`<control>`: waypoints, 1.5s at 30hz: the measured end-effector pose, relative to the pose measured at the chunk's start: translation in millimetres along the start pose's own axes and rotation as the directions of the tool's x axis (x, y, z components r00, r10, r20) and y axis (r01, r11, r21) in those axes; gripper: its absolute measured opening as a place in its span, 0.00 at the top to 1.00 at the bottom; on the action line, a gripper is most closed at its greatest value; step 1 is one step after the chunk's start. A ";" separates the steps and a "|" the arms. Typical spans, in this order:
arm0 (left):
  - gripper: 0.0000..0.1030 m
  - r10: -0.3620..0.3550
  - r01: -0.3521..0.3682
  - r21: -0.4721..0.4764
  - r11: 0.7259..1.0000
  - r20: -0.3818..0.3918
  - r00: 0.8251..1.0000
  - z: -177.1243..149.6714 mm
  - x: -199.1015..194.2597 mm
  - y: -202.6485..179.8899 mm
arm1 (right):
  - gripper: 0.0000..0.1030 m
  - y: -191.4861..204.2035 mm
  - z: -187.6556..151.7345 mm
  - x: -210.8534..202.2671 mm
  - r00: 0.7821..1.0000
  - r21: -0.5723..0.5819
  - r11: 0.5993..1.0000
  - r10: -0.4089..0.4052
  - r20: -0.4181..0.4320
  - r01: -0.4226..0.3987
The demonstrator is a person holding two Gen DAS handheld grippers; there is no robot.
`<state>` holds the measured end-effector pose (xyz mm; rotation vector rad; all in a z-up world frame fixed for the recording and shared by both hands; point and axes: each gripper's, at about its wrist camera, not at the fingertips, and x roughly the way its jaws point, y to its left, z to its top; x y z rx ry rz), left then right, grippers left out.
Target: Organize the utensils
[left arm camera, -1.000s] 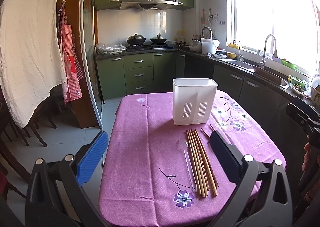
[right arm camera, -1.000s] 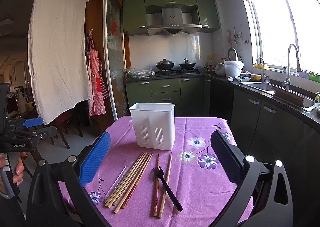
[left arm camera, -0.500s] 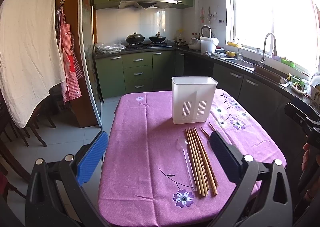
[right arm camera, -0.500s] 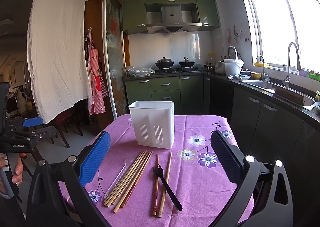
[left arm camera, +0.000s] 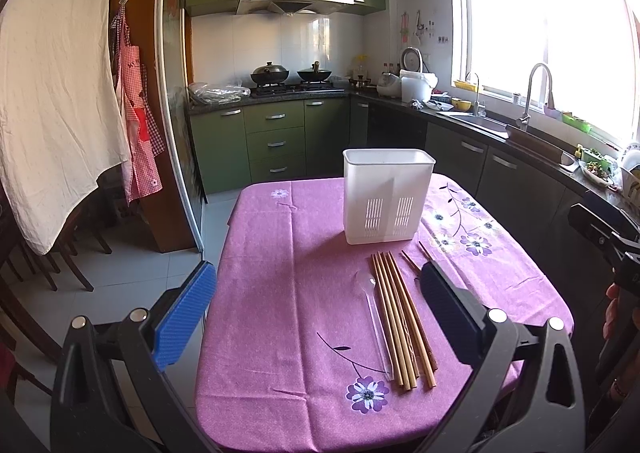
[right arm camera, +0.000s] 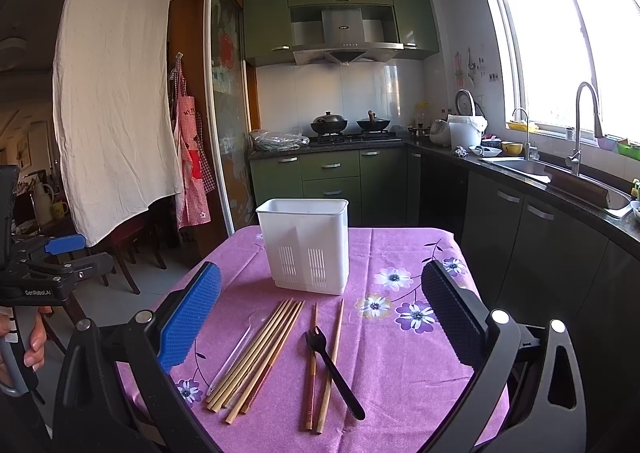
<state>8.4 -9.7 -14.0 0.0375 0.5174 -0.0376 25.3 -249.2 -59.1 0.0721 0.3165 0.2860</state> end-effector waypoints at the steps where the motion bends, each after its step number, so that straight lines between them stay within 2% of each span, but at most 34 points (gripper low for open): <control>1: 0.06 0.000 0.000 0.000 1.000 -0.001 1.000 0.2 0.1 0.0 | 0.04 0.0 -0.2 0.1 1.000 0.000 1.000 0.001 -0.001 -0.001; 22: 0.06 -0.004 0.004 0.004 1.000 -0.016 1.000 -3.4 5.3 -1.0 | 0.04 -3.7 -0.7 7.7 1.000 0.001 1.000 0.011 -0.021 -0.011; 26: 0.06 -0.019 0.019 0.003 1.000 -0.066 0.998 -3.1 21.4 -4.9 | 0.04 -10.6 -0.8 20.1 0.998 -0.016 1.000 0.021 -0.062 -0.022; 30: 0.06 -0.019 0.023 0.020 1.000 -0.170 0.985 -4.1 60.0 -12.3 | 0.04 -22.2 -1.4 42.3 0.989 -0.082 0.996 0.014 -0.146 -0.026; 32: 0.06 -0.030 0.036 0.024 0.999 -0.220 0.975 -4.5 80.2 -16.2 | 0.04 -30.0 -1.7 55.2 0.981 -0.099 0.994 0.033 -0.193 -0.053; 34: 0.06 -0.074 0.082 0.013 0.997 -0.307 0.949 -6.1 113.0 -22.7 | 0.04 -39.6 -3.0 75.6 0.962 -0.108 0.991 0.050 -0.269 -0.082; 35: 0.06 -0.083 0.092 0.010 0.996 -0.328 0.941 -6.6 120.4 -24.4 | 0.04 -44.1 -5.2 86.0 0.950 -0.108 0.991 0.047 -0.308 -0.084; 37: 0.06 -0.108 0.119 0.003 0.993 -0.403 0.909 -10.1 150.2 -33.0 | 0.04 -51.9 -9.1 106.8 0.923 -0.104 0.990 0.046 -0.381 -0.092; 40: 0.06 -0.105 0.115 -0.008 0.993 -0.470 0.876 -16.2 182.4 -39.6 | 0.04 -56.7 -16.1 126.5 0.904 -0.116 0.988 0.043 -0.426 -0.102; 41: 0.06 -0.101 0.108 -0.014 0.994 -0.500 0.860 -19.7 195.5 -41.6 | 0.04 -56.6 -17.7 130.8 0.900 -0.120 0.987 0.046 -0.433 -0.108; 43: 0.14 -0.100 0.106 -0.020 0.994 -0.528 0.843 -23.1 210.2 -43.5 | 0.04 -60.9 -20.7 138.7 0.895 -0.107 0.987 0.062 -0.443 -0.122; 45: 0.32 -0.096 0.098 -0.028 0.995 -0.565 0.819 -26.7 223.6 -44.2 | 0.09 -64.4 -24.1 144.7 0.887 -0.093 0.988 0.071 -0.456 -0.127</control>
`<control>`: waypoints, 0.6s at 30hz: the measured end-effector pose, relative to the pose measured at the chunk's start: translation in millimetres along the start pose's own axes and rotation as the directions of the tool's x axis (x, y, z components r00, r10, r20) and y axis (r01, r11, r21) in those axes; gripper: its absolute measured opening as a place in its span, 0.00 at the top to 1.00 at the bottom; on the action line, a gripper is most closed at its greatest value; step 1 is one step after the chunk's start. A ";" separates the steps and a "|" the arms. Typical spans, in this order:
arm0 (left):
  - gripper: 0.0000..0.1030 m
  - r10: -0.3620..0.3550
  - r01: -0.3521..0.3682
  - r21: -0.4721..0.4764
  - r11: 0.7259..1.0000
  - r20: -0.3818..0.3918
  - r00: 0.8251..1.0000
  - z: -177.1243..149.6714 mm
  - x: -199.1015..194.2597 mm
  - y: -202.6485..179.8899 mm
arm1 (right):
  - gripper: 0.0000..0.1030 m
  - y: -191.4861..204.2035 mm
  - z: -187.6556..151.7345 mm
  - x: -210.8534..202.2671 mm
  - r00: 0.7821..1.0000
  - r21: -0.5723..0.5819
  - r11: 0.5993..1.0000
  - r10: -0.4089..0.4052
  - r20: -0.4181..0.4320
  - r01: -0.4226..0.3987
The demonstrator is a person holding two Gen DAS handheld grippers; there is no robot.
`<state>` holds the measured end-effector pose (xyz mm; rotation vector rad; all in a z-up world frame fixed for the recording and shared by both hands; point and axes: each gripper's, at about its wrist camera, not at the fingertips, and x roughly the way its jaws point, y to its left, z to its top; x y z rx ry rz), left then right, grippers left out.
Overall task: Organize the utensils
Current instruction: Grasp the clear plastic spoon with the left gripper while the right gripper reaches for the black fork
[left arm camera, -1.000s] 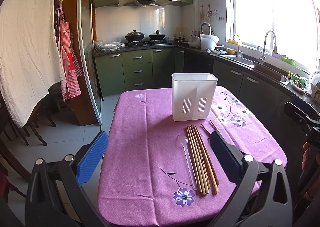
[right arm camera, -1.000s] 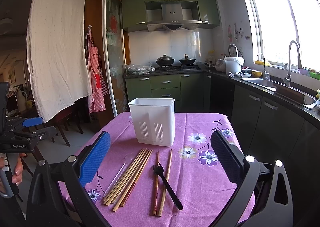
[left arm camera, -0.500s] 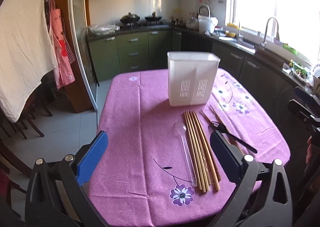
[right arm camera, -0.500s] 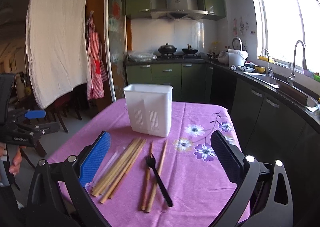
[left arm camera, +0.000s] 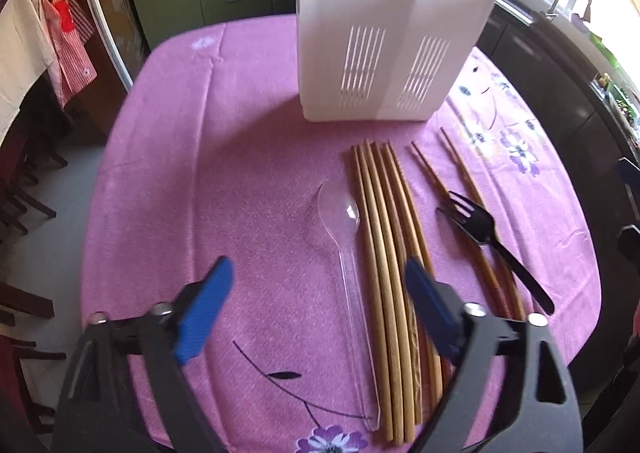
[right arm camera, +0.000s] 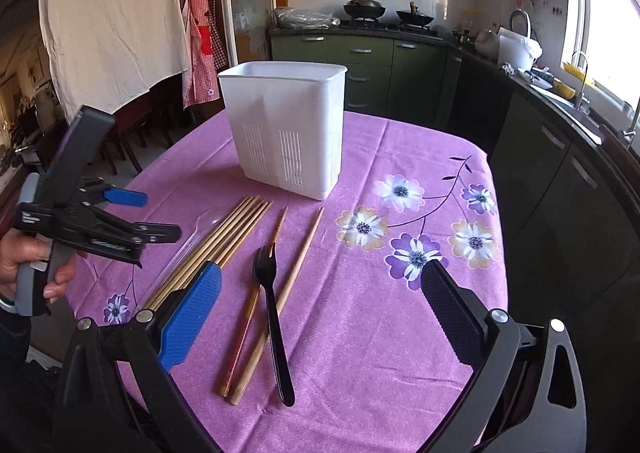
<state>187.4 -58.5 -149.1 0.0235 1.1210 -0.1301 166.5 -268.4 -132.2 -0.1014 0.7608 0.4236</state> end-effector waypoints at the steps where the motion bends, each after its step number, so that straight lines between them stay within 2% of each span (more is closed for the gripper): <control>1: 0.35 -0.002 0.002 -0.004 1.000 -0.013 1.000 1.5 3.8 0.2 | 0.13 -1.1 0.4 1.9 1.000 0.003 1.000 0.006 -0.006 -0.006; 3: 0.42 0.015 -0.015 -0.001 1.000 -0.032 0.999 4.0 10.7 -1.0 | 0.21 -2.7 -0.2 6.0 1.000 0.009 1.000 0.015 -0.013 -0.015; 5: 0.45 0.027 -0.027 0.005 1.000 -0.041 0.999 5.5 12.3 -3.1 | 0.32 -2.0 0.0 7.2 1.000 0.011 1.000 0.019 -0.019 -0.019; 8: 0.58 0.050 -0.050 0.012 0.999 -0.053 0.997 9.0 16.4 -5.4 | 0.40 -1.0 1.0 9.6 0.999 0.004 1.000 0.025 -0.034 -0.025; 13: 0.64 0.053 -0.051 0.021 0.998 -0.082 0.995 11.9 25.1 -11.3 | 0.41 2.0 2.0 12.5 0.999 -0.012 0.999 0.031 -0.045 -0.032; 14: 0.69 0.053 -0.051 0.022 0.998 -0.088 0.995 12.5 26.3 -12.6 | 0.41 2.1 1.7 12.7 0.998 -0.013 0.999 0.033 -0.045 -0.034; 15: 0.79 0.051 -0.050 0.022 0.999 -0.091 0.995 13.0 27.6 -13.1 | 0.41 2.5 1.4 13.2 0.998 -0.015 0.999 0.032 -0.047 -0.033; 17: 0.86 0.056 -0.055 0.016 0.998 -0.098 0.994 14.9 31.1 -13.7 | 0.41 3.4 0.4 13.0 0.998 -0.019 0.999 0.030 -0.051 -0.031; 18: 0.87 0.060 -0.058 0.017 0.998 -0.100 0.993 15.3 31.8 -13.9 | 0.41 3.9 0.1 13.3 0.998 -0.023 0.999 0.033 -0.054 -0.034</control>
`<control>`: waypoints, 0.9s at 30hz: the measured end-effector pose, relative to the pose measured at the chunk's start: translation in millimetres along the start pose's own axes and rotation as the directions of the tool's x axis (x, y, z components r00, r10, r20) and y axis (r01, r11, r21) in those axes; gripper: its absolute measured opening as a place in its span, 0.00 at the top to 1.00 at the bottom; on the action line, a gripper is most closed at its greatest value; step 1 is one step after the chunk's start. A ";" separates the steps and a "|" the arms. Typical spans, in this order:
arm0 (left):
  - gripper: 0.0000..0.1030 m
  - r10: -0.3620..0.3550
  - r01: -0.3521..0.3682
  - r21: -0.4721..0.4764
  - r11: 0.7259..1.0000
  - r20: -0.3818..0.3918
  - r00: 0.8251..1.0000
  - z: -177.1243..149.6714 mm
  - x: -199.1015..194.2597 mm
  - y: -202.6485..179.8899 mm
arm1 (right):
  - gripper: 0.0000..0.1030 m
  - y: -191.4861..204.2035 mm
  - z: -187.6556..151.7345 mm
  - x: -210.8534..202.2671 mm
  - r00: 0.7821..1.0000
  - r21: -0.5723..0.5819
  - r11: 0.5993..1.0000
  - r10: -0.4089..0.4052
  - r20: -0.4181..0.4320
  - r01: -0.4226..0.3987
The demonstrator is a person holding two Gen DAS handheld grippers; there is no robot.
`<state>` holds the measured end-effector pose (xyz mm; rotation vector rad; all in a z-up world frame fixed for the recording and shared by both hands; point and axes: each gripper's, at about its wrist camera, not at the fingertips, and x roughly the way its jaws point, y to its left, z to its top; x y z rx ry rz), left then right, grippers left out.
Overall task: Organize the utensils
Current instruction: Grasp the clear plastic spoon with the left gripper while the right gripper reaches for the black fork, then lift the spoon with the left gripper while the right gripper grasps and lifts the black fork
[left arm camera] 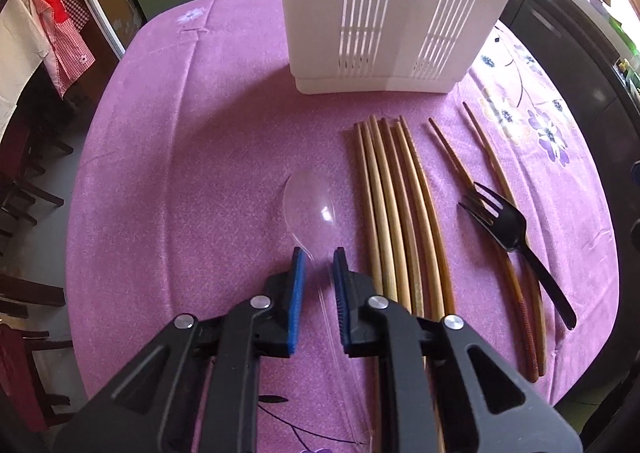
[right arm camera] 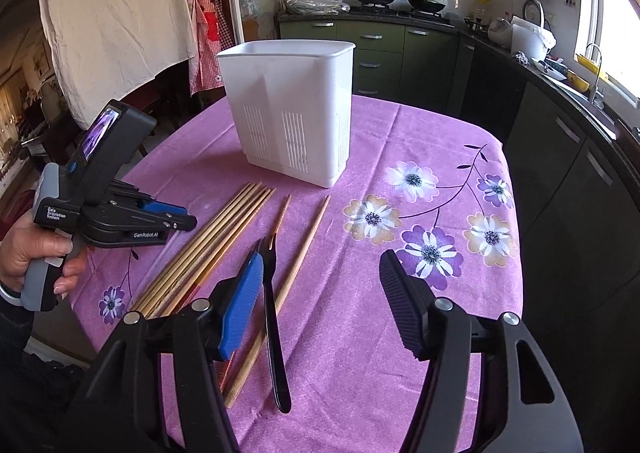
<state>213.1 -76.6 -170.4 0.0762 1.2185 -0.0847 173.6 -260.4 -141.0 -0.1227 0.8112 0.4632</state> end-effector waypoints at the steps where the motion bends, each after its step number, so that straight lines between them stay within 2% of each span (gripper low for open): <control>1: 0.87 0.000 0.000 -0.001 1.000 -0.001 1.000 0.6 0.2 -0.3 | 0.41 0.6 -0.2 0.5 1.000 -0.004 1.000 0.000 -0.003 0.000; 6: 0.90 -0.011 0.011 0.007 1.000 0.003 1.000 -0.7 0.1 -5.9 | 0.41 8.2 0.8 6.7 0.999 -0.039 0.999 0.017 -0.027 -0.018; 7: 0.91 -0.012 0.012 0.010 1.000 0.006 1.000 -0.8 0.2 -6.3 | 0.44 12.1 1.6 9.5 0.999 -0.058 0.998 0.024 -0.039 -0.027; 8: 0.92 -0.007 0.007 0.016 1.000 0.008 1.000 -0.8 0.2 -5.7 | 0.50 17.3 1.9 13.0 0.998 -0.082 0.996 0.037 -0.056 -0.041; 11: 0.92 0.093 -0.095 0.040 0.995 0.035 0.995 -1.7 0.5 -0.7 | 0.67 32.6 0.6 24.7 0.991 -0.143 0.985 0.082 -0.108 -0.097; 13: 0.92 0.119 -0.121 0.059 0.991 0.043 0.992 -3.9 0.1 2.4 | 0.69 39.4 -1.1 32.0 0.987 -0.179 0.978 0.080 -0.139 -0.105; 15: 0.92 0.114 -0.117 0.062 0.991 0.042 0.993 -5.3 -1.0 4.9 | 0.71 48.3 -4.6 43.7 0.982 -0.226 0.968 0.070 -0.177 -0.109; 16: 0.92 0.112 -0.115 0.064 0.991 0.044 0.993 -5.6 -1.2 5.4 | 0.76 52.6 -6.5 50.3 0.977 -0.246 0.962 0.069 -0.203 -0.119; 19: 0.92 0.105 -0.108 0.065 0.992 0.049 0.993 -5.2 -1.5 7.4 | 0.78 59.8 -8.1 62.1 0.971 -0.278 0.955 0.042 -0.234 -0.108; 20: 0.92 0.104 -0.108 0.067 0.992 0.051 0.993 -4.4 -1.4 7.7 | 0.82 60.9 -8.3 64.6 0.970 -0.282 0.954 0.034 -0.240 -0.103; 27: 0.92 0.083 -0.088 0.068 0.994 0.061 0.995 -6.5 -2.2 7.9 | 0.83 57.1 -7.8 83.1 0.955 -0.279 0.957 -0.006 -0.296 -0.080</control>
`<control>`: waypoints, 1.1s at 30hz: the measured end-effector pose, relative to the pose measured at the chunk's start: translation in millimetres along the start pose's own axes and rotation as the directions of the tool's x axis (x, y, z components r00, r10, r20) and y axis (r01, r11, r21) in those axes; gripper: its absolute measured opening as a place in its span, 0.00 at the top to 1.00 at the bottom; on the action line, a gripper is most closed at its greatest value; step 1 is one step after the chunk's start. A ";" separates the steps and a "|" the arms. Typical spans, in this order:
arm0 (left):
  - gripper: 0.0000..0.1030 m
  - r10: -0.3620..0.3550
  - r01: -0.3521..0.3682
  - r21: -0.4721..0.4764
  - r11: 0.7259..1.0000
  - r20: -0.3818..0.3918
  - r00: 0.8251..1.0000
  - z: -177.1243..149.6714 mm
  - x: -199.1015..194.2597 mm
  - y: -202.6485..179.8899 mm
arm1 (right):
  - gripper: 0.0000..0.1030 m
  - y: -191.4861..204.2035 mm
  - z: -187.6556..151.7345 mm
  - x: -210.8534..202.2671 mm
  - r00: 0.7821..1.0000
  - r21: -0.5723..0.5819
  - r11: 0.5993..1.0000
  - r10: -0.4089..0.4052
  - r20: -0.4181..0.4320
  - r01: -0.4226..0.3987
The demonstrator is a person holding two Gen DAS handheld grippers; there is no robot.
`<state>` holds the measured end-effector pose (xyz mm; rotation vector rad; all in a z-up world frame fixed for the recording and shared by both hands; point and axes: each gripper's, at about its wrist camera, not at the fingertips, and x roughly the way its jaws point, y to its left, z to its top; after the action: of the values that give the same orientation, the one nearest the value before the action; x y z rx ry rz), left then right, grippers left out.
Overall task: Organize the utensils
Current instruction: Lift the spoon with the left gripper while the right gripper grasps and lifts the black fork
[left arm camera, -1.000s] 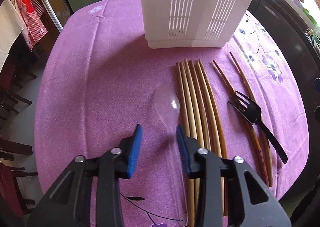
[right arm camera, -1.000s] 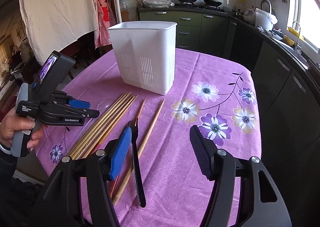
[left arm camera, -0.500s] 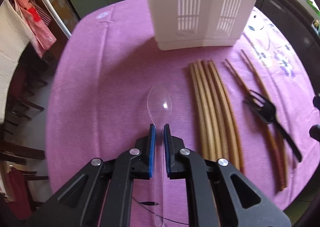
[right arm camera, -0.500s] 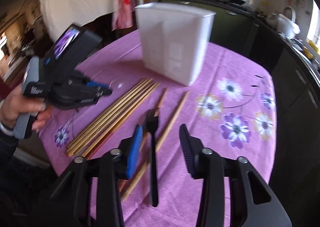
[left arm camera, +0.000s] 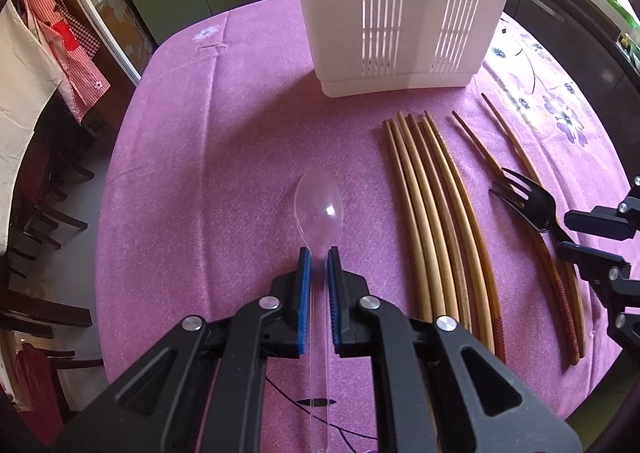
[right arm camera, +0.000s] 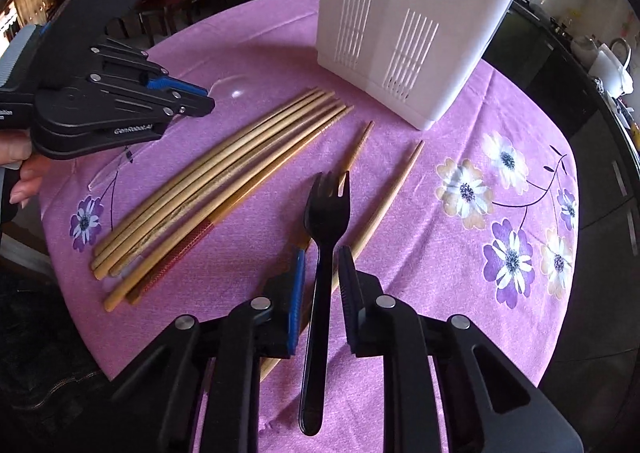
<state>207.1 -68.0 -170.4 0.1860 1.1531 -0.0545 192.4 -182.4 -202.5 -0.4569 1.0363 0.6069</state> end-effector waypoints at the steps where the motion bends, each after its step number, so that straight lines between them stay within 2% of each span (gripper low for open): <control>1: 0.92 0.006 -0.006 0.005 1.000 -0.004 1.000 -0.5 0.5 1.4 | 0.83 -0.5 1.1 2.3 1.000 0.001 1.000 0.003 -0.008 -0.003; 5: 0.92 0.004 -0.004 0.011 1.000 0.002 1.000 -0.7 0.8 1.2 | 0.82 -2.9 5.2 8.9 0.999 0.005 1.000 -0.010 -0.036 0.010; 8: 0.92 0.005 -0.005 0.014 1.000 0.006 1.000 -1.6 0.2 -0.4 | 0.91 -2.0 7.2 11.1 0.999 -0.002 1.000 -0.028 -0.040 0.028; 10: 0.92 0.007 -0.007 0.016 1.000 0.009 1.000 -2.0 -0.2 -1.2 | 0.91 -2.8 8.2 12.3 0.999 0.006 0.999 -0.031 -0.036 0.032; 13: 0.92 -0.006 0.006 0.006 1.000 0.010 1.000 -2.1 -1.6 1.6 | 0.91 -2.6 6.4 2.1 0.999 0.023 0.999 -0.035 0.010 0.035; 15: 0.92 -0.043 0.044 -0.008 0.999 0.029 0.999 0.3 -12.2 7.0 | 0.91 -6.2 4.0 -10.6 0.998 0.052 0.998 -0.027 0.060 0.024; 18: 0.92 -0.117 0.121 -0.019 0.992 0.135 0.984 12.2 -56.3 16.1 | 0.91 -18.0 -1.5 -36.4 0.987 0.119 0.993 -0.005 0.162 -0.015; 21: 0.92 -0.203 0.217 -0.008 0.976 0.310 0.929 35.3 -120.7 27.0 | 0.91 -28.5 -10.0 -63.8 0.960 0.192 0.979 0.013 0.279 -0.069; 22: 0.92 -0.226 0.242 0.003 0.970 0.370 0.901 43.6 -140.3 29.7 | 0.91 -32.1 -13.4 -72.7 0.947 0.214 0.973 0.011 0.321 -0.084; 23: 0.92 -0.242 0.263 0.012 0.965 0.432 0.869 53.3 -160.1 32.8 | 0.91 -34.2 -15.8 -78.6 0.936 0.228 0.969 0.012 0.351 -0.098; 25: 0.92 -0.265 0.294 0.045 0.955 0.577 0.773 79.5 -199.6 38.0 | 0.91 -37.8 -16.0 -86.3 0.920 0.244 0.961 0.023 0.390 -0.128; 26: 0.92 -0.261 0.291 0.058 0.955 0.628 0.733 90.2 -210.4 38.1 | 0.91 -39.2 -16.7 -88.3 0.914 0.249 0.958 0.030 0.404 -0.141; 28: 0.92 -0.245 0.278 0.063 0.959 0.679 0.692 109.3 -217.9 36.0 | 0.91 -40.1 -16.5 -91.8 0.908 0.256 0.954 0.035 0.417 -0.154; 29: 0.92 -0.244 0.276 0.066 0.959 0.686 0.685 120.8 -216.6 35.4 | 0.91 -38.3 -17.4 -93.9 0.907 0.255 0.954 0.039 0.419 -0.159; 30: 0.96 -0.248 0.274 0.072 0.959 0.680 0.690 133.8 -212.2 31.6 | 0.91 -38.2 -18.9 -94.8 0.906 0.261 0.953 0.034 0.422 -0.157; 33: 0.96 -0.264 0.262 0.098 0.960 0.628 0.732 150.0 -197.0 17.3 | 0.91 -42.2 -20.8 -96.4 0.904 0.274 0.948 0.029 0.427 -0.160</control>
<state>265.0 -87.5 70.1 -0.0056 0.4811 -0.3493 170.7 -250.6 -122.6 0.0028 0.7218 0.5880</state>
